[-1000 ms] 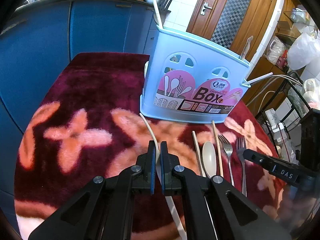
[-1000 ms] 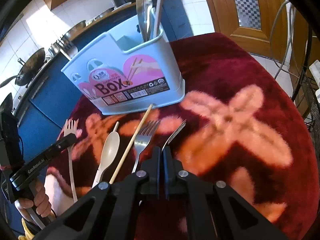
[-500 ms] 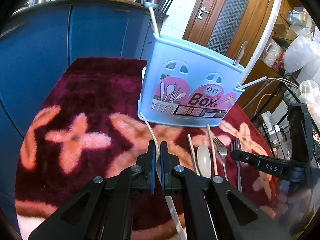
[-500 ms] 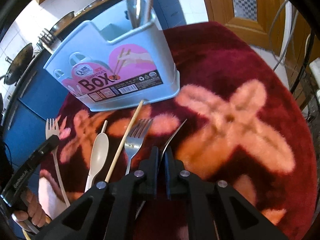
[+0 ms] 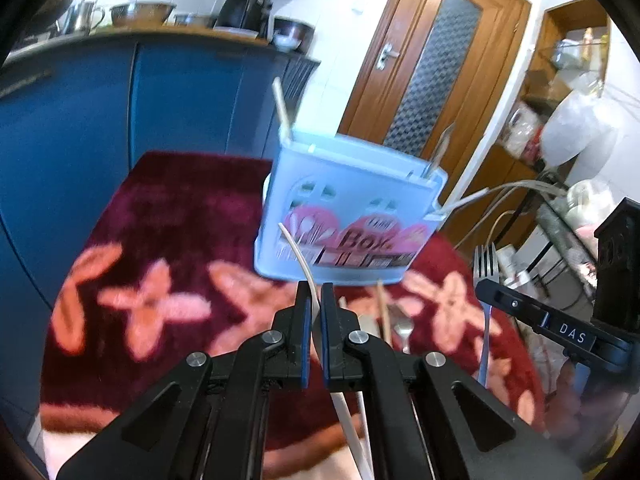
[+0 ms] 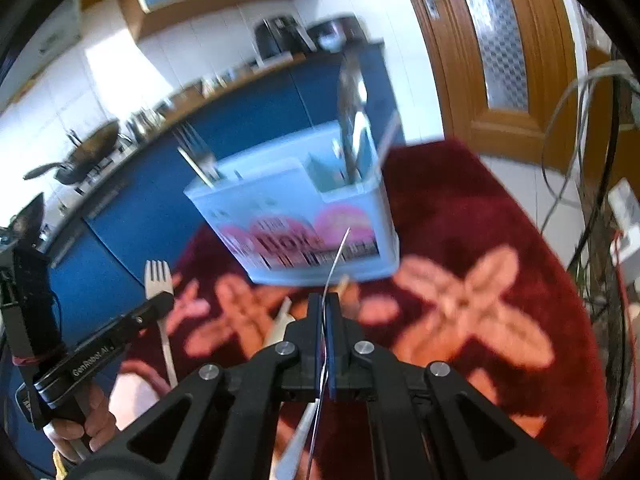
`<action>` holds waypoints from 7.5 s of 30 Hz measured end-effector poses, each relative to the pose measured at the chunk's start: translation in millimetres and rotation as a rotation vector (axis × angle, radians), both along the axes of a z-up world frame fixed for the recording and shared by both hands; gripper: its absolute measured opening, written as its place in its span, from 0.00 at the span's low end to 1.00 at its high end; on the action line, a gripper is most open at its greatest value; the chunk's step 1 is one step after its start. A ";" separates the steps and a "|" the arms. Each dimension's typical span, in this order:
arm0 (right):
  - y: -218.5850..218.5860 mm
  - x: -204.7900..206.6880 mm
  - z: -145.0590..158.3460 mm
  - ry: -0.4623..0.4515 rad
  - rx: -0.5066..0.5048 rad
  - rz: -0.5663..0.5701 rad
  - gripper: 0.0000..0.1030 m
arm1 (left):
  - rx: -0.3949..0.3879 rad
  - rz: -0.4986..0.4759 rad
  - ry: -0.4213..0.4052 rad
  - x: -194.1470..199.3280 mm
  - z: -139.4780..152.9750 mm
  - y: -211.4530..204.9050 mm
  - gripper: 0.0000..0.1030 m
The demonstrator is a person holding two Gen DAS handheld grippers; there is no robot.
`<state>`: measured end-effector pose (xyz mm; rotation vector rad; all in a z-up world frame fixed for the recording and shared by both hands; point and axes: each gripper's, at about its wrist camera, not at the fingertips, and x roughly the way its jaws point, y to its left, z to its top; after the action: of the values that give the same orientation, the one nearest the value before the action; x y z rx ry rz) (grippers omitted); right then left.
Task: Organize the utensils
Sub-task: 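Lift both utensils and carry them above the blue Box holder, then lower the white utensil into the holder and open the left tool while the right tool releases the fork, then withdraw both open tools from the holder back toward the remaining utensils, then move the left tool to a white plastic spoon while the right tool closes on a metal fork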
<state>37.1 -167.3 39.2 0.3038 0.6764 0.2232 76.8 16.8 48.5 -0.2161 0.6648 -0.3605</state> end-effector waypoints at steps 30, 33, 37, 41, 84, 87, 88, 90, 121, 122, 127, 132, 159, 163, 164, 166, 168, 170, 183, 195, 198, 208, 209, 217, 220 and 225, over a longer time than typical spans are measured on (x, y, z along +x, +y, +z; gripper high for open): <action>-14.4 57.3 65.5 -0.316 -0.052 -0.077 0.03 | 0.189 0.166 -0.520 92.8 130.4 -43.5 0.02; -17.0 66.5 67.3 -0.339 -0.058 -0.089 0.03 | 0.217 0.171 -0.537 108.2 129.7 -52.1 0.02; -19.0 79.0 72.8 -0.364 -0.060 -0.110 0.03 | 0.222 0.183 -0.520 126.5 116.3 -53.6 0.02; -17.9 93.7 76.9 -0.408 -0.067 -0.131 0.03 | 0.212 0.180 -0.496 140.4 98.1 -52.0 0.02; -2.6 101.9 41.3 -0.397 -0.040 -0.041 0.31 | 0.155 0.198 -0.526 130.8 68.7 -43.9 0.02; -3.3 96.5 41.5 -0.394 -0.048 -0.038 0.31 | 0.169 0.200 -0.541 128.9 67.8 -45.7 0.02; -3.0 95.2 41.7 -0.394 -0.051 -0.036 0.31 | 0.171 0.197 -0.541 128.3 68.3 -46.2 0.02; -2.8 92.8 41.3 -0.394 -0.056 -0.035 0.31 | 0.164 0.186 -0.540 126.5 68.8 -47.7 0.02; -5.2 50.7 35.4 -0.280 -0.058 -0.042 0.32 | 0.157 0.085 -0.410 76.1 82.8 -41.7 0.28; -4.1 48.2 34.7 -0.269 -0.059 -0.041 0.32 | 0.162 0.082 -0.401 71.3 82.4 -41.6 0.28; -1.0 35.9 30.5 -0.221 -0.062 -0.040 0.32 | 0.179 0.074 -0.365 49.1 77.0 -40.7 0.28; -1.5 24.8 26.3 -0.174 -0.064 -0.043 0.33 | 0.184 0.056 -0.303 30.1 65.6 -38.5 0.28; 14.9 19.6 -59.4 0.131 -0.067 0.000 0.35 | 0.219 0.149 0.036 11.5 -20.7 -0.1 0.28; 17.7 27.4 -71.4 0.172 -0.066 -0.001 0.35 | 0.219 0.164 0.065 15.6 -29.0 5.8 0.28; 18.1 29.4 -74.5 0.181 -0.065 -0.003 0.35 | 0.218 0.165 0.073 16.7 -31.2 7.3 0.28; 18.0 32.6 -79.8 0.198 -0.059 -0.007 0.35 | 0.219 0.167 0.083 18.5 -35.0 8.7 0.28; 17.7 35.0 -83.9 0.207 -0.057 -0.011 0.35 | 0.221 0.169 0.094 20.3 -39.0 9.9 0.28; 18.4 36.9 -84.6 0.206 -0.057 -0.008 0.35 | 0.222 0.171 0.103 21.9 -42.5 10.9 0.28; 16.6 49.0 -89.1 0.210 -0.012 0.003 0.24 | 0.230 0.156 0.122 24.0 -50.5 4.9 0.28; -3.2 28.8 -79.1 0.199 -0.087 -0.046 0.23 | 0.198 0.041 0.131 16.8 -46.9 -28.8 0.28; -14.4 25.1 -79.2 0.206 -0.126 -0.074 0.23 | 0.185 -0.001 0.137 16.0 -48.3 -40.8 0.28; -32.4 19.7 -82.8 0.218 -0.125 -0.083 0.23 | 0.160 -0.120 0.179 19.3 -62.6 -74.1 0.27; -33.1 19.4 -82.8 0.217 -0.119 -0.081 0.23 | 0.161 -0.126 0.184 19.8 -64.5 -76.4 0.23; -37.6 18.2 -84.0 0.211 -0.081 -0.069 0.23 | 0.176 -0.181 0.190 16.6 -70.3 -90.7 0.11; -38.9 17.6 -84.3 0.209 -0.075 -0.066 0.24 | 0.187 -0.182 0.186 15.4 -69.8 -92.5 0.11; -41.0 17.4 -84.8 0.207 -0.062 -0.060 0.24 | 0.165 -0.216 0.214 16.6 -71.1 -95.0 0.11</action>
<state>54.5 -208.2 -45.6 0.2899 0.8761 0.1140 93.4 -78.2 -22.5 -0.0248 0.9285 -0.4907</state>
